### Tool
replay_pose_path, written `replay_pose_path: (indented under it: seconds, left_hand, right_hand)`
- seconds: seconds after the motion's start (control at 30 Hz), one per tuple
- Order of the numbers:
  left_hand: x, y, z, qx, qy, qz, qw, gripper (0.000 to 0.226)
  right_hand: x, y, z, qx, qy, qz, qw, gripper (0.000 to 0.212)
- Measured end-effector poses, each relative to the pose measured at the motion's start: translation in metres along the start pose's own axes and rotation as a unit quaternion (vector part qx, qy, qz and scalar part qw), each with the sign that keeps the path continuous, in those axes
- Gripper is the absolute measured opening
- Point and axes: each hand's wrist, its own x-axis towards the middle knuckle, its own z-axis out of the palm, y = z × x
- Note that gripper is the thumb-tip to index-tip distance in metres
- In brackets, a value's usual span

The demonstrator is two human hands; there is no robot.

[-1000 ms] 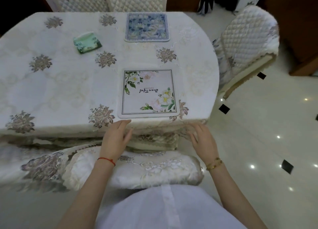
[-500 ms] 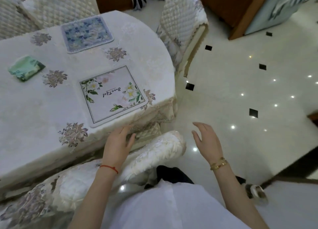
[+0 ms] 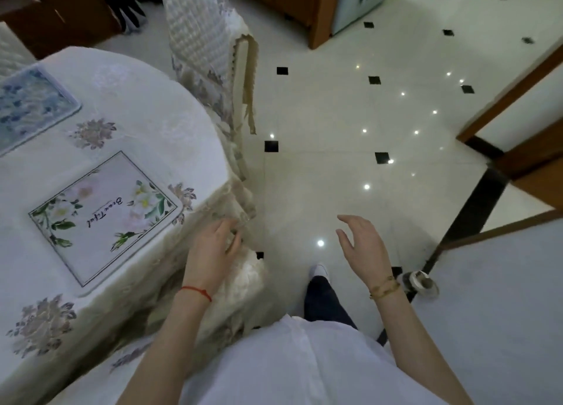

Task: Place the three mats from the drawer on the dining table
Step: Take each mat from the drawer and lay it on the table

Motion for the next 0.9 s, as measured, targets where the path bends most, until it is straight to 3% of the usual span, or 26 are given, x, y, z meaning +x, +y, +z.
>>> replay_pose_path:
  seconds: [0.13, 0.43, 0.67, 0.9]
  left_hand:
    - [0.059, 0.039, 0.026, -0.002, -0.011, 0.009, 1.0, 0.027]
    - [0.195, 0.133, 0.081, -0.031, 0.031, -0.033, 0.999, 0.033]
    - [0.308, 0.138, 0.11, -0.029, 0.032, -0.076, 0.996, 0.029]
    - [0.483, 0.132, 0.112, -0.043, 0.036, -0.094, 0.994, 0.03]
  right_hand:
    - [0.038, 0.046, -0.021, 0.004, -0.015, 0.025, 1.0, 0.031]
    - [0.212, 0.135, -0.092, -0.03, -0.015, -0.026, 0.999, 0.03]
    - [0.333, 0.173, -0.081, -0.005, -0.056, -0.028, 0.998, 0.03]
    - [0.509, 0.183, -0.062, -0.006, -0.065, -0.036, 0.997, 0.029]
